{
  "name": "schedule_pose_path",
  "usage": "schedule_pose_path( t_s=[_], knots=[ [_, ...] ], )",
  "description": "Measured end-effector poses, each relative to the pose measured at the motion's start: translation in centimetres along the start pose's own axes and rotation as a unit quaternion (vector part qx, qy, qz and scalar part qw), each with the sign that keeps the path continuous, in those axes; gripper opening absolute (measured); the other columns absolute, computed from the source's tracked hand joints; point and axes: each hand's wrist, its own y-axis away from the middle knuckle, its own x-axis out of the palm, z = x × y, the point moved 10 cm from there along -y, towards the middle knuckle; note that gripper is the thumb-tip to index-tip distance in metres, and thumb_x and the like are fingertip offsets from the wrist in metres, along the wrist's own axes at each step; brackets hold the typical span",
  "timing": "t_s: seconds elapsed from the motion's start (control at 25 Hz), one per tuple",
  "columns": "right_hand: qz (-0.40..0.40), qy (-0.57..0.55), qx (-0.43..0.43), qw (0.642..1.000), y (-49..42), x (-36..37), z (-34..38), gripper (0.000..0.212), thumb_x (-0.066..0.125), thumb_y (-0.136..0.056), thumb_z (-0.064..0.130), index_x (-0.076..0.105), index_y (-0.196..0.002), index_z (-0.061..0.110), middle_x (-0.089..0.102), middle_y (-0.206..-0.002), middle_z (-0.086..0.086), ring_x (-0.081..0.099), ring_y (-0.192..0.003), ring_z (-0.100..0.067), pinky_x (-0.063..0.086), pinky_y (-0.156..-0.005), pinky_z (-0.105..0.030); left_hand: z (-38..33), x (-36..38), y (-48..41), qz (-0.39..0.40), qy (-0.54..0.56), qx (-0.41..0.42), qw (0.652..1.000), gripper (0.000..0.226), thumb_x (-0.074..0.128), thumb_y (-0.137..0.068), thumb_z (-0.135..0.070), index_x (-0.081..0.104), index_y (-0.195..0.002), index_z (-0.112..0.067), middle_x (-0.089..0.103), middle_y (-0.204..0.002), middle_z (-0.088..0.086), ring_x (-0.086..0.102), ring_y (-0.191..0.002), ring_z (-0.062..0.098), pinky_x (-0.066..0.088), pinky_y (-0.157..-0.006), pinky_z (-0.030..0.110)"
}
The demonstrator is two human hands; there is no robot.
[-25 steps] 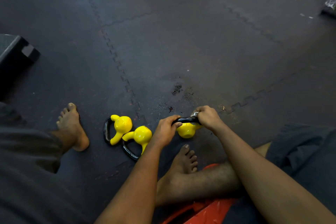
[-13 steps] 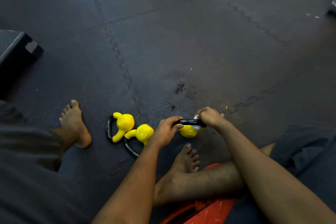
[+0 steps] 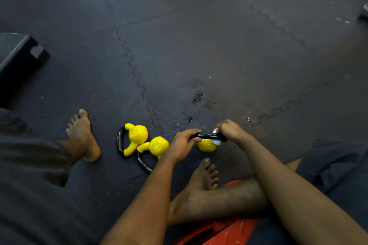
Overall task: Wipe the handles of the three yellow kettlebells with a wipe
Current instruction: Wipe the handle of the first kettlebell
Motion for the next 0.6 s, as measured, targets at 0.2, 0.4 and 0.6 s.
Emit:
schedule_pose_path(
  t_s=[0.2, 0.4, 0.6],
  knots=[
    [-0.080, -0.056, -0.008, 0.995, 0.8, -1.4, 0.5, 0.029, 0.049, -0.076, 0.007, 0.075, -0.072, 0.020, 0.073, -0.095, -0.012, 0.062, -0.094, -0.028, 0.052, -0.084, -0.035, 0.1, -0.2, 0.2, -0.005, 0.006, -0.015, 1.000, 0.032, 0.060, -0.094, -0.024, 0.061, -0.125, -0.021, 0.063, -0.106, -0.007, 0.056, -0.096, 0.005, 0.039, -0.083, 0.015],
    [0.026, 0.016, -0.017, 0.999, 0.5, 0.2, 0.7, 0.026, 0.046, -0.080, 0.005, 0.069, -0.070, 0.011, 0.062, -0.077, -0.011, 0.054, -0.074, -0.026, 0.043, -0.066, -0.033, -0.4, 0.3, 0.0, 0.005, 0.007, -0.004, 1.000, 0.032, 0.063, -0.091, -0.021, 0.062, -0.123, -0.017, 0.066, -0.114, -0.002, 0.058, -0.104, 0.007, 0.040, -0.088, 0.015],
    [0.040, 0.030, -0.019, 0.999, 0.5, 0.9, 0.4, 0.025, 0.046, -0.078, 0.004, 0.065, -0.063, 0.012, 0.052, -0.062, -0.007, 0.045, -0.061, -0.022, 0.037, -0.062, -0.033, -0.5, 0.6, 0.6, 0.005, 0.006, 0.005, 1.000, 0.031, 0.062, -0.092, -0.021, 0.062, -0.123, -0.018, 0.066, -0.115, -0.002, 0.057, -0.103, 0.006, 0.042, -0.090, 0.017]
  ],
)
